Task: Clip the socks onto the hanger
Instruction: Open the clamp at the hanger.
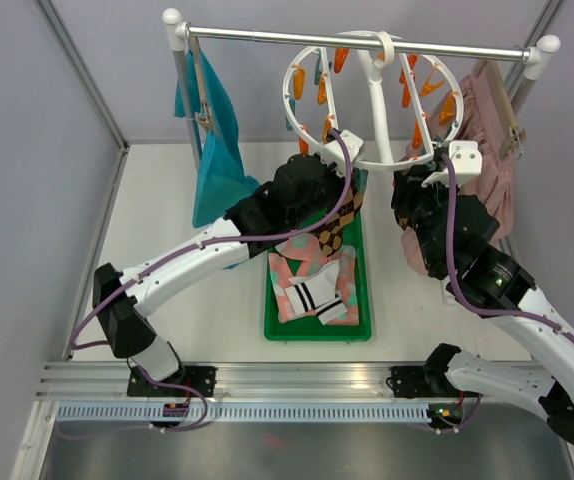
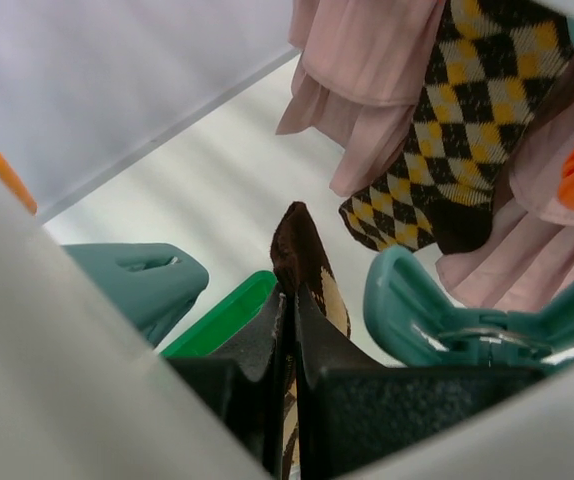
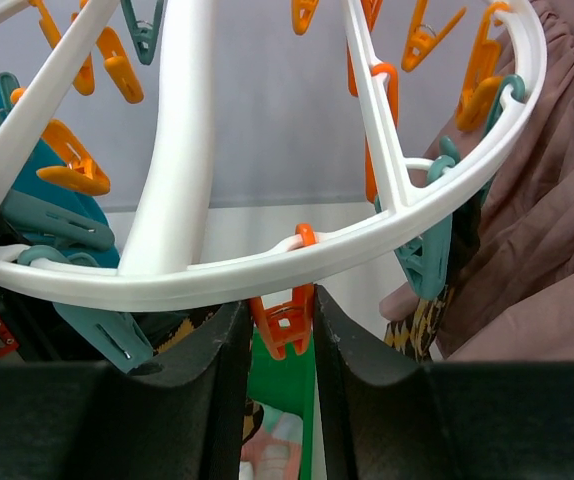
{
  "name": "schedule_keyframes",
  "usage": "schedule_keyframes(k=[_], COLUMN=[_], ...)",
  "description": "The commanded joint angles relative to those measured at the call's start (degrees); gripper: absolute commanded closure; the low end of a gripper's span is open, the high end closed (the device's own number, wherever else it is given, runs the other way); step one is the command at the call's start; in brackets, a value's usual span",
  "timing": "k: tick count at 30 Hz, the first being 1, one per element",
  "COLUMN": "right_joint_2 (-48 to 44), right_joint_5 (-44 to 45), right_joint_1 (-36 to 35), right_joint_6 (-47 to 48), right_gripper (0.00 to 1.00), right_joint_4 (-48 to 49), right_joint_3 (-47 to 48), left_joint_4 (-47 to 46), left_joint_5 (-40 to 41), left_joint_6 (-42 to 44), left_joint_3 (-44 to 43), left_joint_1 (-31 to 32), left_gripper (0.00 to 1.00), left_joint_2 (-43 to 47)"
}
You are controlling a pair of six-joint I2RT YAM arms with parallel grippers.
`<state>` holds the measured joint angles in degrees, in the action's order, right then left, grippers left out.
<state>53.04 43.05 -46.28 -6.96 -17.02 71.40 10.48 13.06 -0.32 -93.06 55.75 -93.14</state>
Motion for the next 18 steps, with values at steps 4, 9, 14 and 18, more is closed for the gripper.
schedule_keyframes(k=[4,9,14,18], right_joint_2=[-0.4,0.3,1.6,1.6], right_joint_5=[0.2,-2.1,-6.7,-9.4], right_joint_1=[-0.2,-0.2,-0.3,-0.2], right_joint_6=[-3.8,-4.3,-5.4,-6.5], right_gripper=[1.00,1.00,1.00,1.00], right_joint_4=[-1.7,-3.0,-4.6,-4.6], right_joint_3=[0.7,2.0,4.0,4.1], left_joint_4=[-9.7,-17.9,-27.8,-29.9], left_joint_5=[-3.7,-8.7,-17.4,-18.5], left_joint_6=[-2.7,-5.4,-5.0,-4.8], left_joint_3=[10.9,24.5,33.3,33.2], left_joint_1=[0.2,0.2,0.9,1.3], left_gripper=[0.98,0.98,0.98,0.98], left_joint_2=[7.3,15.2,20.9,21.0])
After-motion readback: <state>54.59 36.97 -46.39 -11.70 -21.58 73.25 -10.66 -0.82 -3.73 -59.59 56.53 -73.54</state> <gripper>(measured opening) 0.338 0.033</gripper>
